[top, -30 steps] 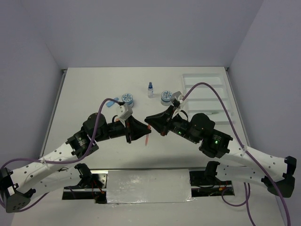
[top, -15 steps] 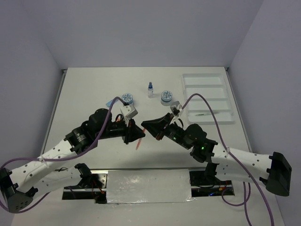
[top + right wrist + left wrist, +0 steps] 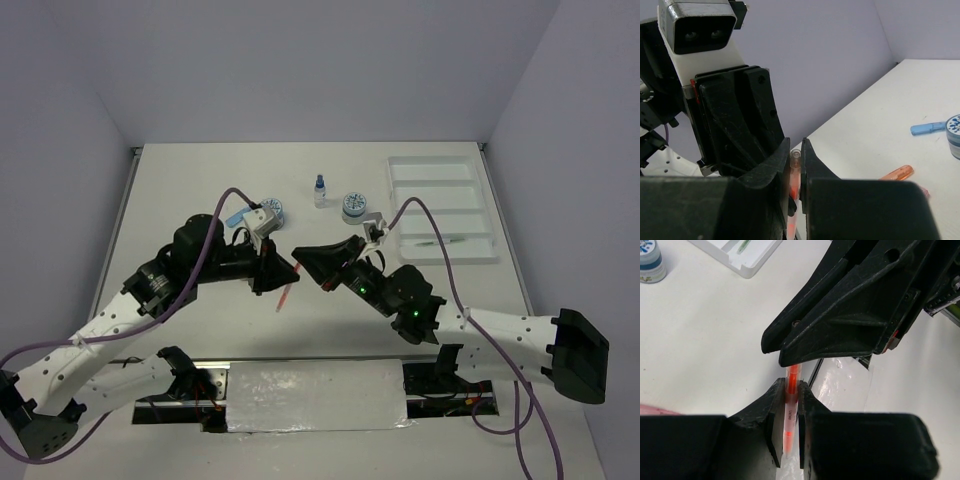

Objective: Sort the stationery into containers
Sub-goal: Close the pen cap on the pen.

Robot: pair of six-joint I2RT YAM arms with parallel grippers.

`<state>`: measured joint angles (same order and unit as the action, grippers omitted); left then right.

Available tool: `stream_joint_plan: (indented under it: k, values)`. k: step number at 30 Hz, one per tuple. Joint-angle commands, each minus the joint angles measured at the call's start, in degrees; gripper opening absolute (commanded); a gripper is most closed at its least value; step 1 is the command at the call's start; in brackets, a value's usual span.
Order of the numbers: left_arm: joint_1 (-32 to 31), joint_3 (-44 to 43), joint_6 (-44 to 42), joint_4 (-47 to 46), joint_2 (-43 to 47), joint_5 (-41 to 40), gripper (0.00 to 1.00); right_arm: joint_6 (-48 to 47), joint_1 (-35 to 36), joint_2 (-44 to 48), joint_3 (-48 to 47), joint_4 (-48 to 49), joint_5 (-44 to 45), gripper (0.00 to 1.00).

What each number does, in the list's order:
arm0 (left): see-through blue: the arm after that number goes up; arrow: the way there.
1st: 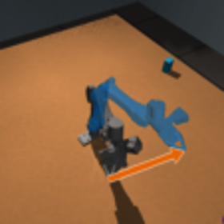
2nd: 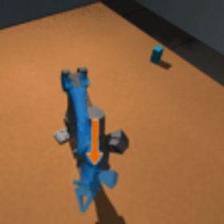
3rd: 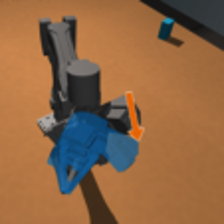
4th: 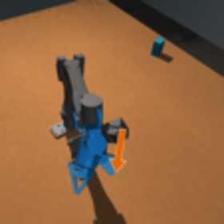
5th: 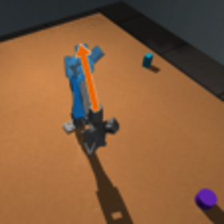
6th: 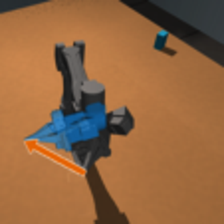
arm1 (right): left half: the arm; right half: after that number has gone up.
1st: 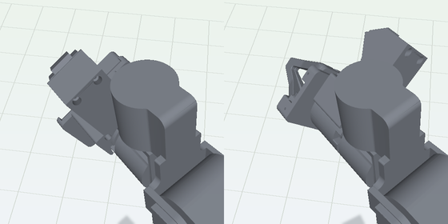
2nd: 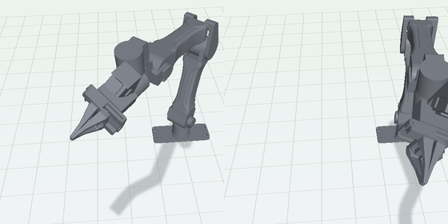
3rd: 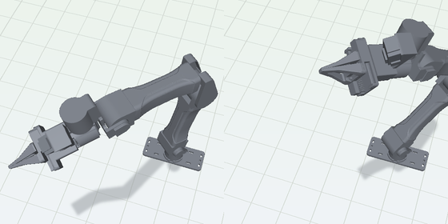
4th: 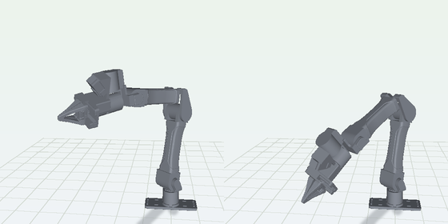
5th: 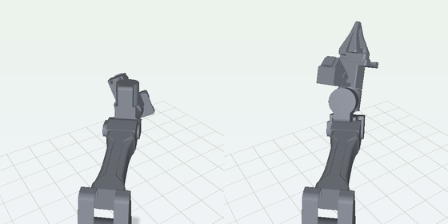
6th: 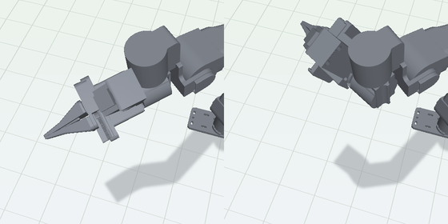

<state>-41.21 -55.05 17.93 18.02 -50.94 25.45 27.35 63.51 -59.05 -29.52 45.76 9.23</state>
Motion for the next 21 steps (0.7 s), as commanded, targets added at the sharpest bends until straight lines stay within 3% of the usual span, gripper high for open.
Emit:
stream_joint_plan:
  k: [1,6,9,10,11,15,19,21]
  values:
    - [1.1,-10.4,1.4,-29.5,1.9,0.4,0.0,-0.9,4.0,-7.0,4.3,-21.9,-8.4,0.0]
    - [1.0,-5.2,0.4,-25.1,2.9,2.1,0.0,-0.9,4.0,0.3,-0.5,-30.1,-3.0,0.03]
    - [0.8,2.4,0.3,-26.4,6.6,0.8,0.0,-0.4,4.0,7.1,-5.5,-36.6,4.3,0.39]
    - [0.7,3.8,0.3,-26.6,7.8,-0.3,0.0,0.4,4.0,10.7,-7.7,-38.1,6.4,0.56]
    - [0.6,6.0,0.2,-26.8,7.9,-0.8,0.0,0.9,3.9,12.4,-8.9,-40.0,8.9,0.6]
    - [-0.7,6.9,-1.9,-27.9,3.8,-3.8,0.0,4.1,3.9,23.6,-15.5,-51.4,24.6,0.7]
    - [-0.9,3.7,-5.4,-30.9,-4.0,-4.9,0.0,6.3,4.0,33.5,-19.2,-60.9,32.6,0.72]
    - [-1.0,2.8,-9.9,-35.0,-8.6,0.5,0.0,6.3,4.0,37.1,-20.1,-65.2,33.0,0.72]
